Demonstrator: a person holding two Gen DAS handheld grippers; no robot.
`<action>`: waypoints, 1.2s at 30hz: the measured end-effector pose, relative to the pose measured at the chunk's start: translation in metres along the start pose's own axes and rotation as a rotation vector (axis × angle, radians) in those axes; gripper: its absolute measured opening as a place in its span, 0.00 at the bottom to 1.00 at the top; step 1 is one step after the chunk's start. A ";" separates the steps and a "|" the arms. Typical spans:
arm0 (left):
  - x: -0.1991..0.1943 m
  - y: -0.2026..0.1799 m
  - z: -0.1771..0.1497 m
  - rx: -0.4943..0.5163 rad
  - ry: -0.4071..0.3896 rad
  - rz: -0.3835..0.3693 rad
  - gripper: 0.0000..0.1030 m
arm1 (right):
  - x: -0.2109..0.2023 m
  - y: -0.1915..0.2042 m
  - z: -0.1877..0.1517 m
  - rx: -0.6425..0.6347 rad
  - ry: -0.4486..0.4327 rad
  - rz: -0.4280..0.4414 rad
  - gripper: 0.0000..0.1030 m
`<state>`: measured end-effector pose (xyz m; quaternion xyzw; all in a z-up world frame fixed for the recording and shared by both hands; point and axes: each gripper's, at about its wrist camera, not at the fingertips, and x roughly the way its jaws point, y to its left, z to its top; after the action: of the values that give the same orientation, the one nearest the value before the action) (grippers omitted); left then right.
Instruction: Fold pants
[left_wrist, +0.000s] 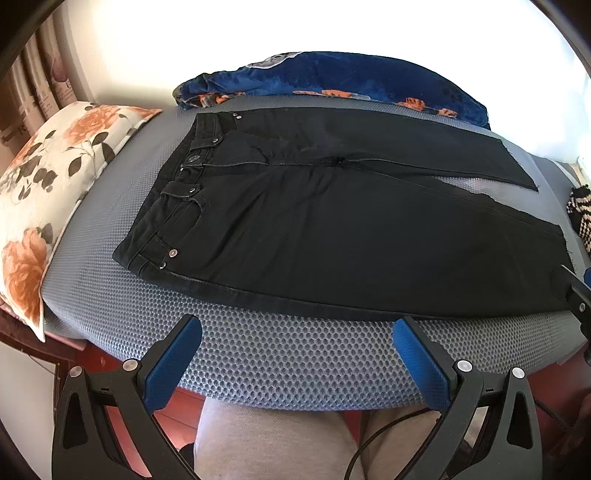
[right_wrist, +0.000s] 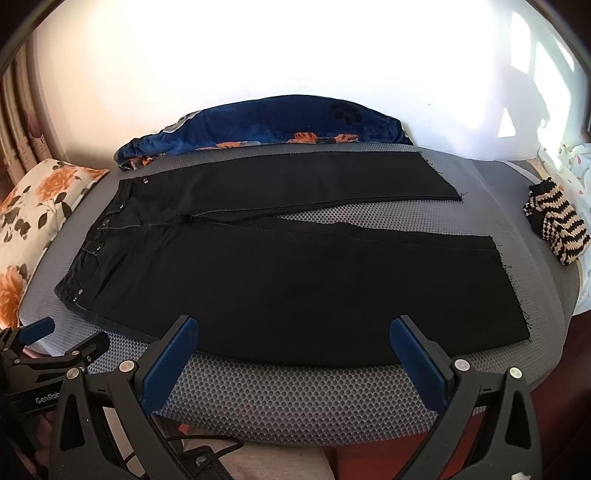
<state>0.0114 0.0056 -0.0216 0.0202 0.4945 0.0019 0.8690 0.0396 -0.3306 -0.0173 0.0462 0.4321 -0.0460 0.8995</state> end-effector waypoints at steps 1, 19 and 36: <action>0.001 0.000 0.000 0.001 0.001 0.003 1.00 | 0.000 0.000 -0.001 0.001 -0.001 0.001 1.00; 0.001 0.000 -0.001 0.002 -0.006 -0.014 1.00 | 0.004 -0.001 -0.001 0.017 0.006 0.004 1.00; 0.003 0.002 0.000 -0.006 -0.002 -0.026 1.00 | 0.006 0.001 -0.001 0.017 0.010 0.010 1.00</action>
<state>0.0127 0.0074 -0.0239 0.0113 0.4937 -0.0078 0.8695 0.0428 -0.3297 -0.0230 0.0562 0.4358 -0.0452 0.8972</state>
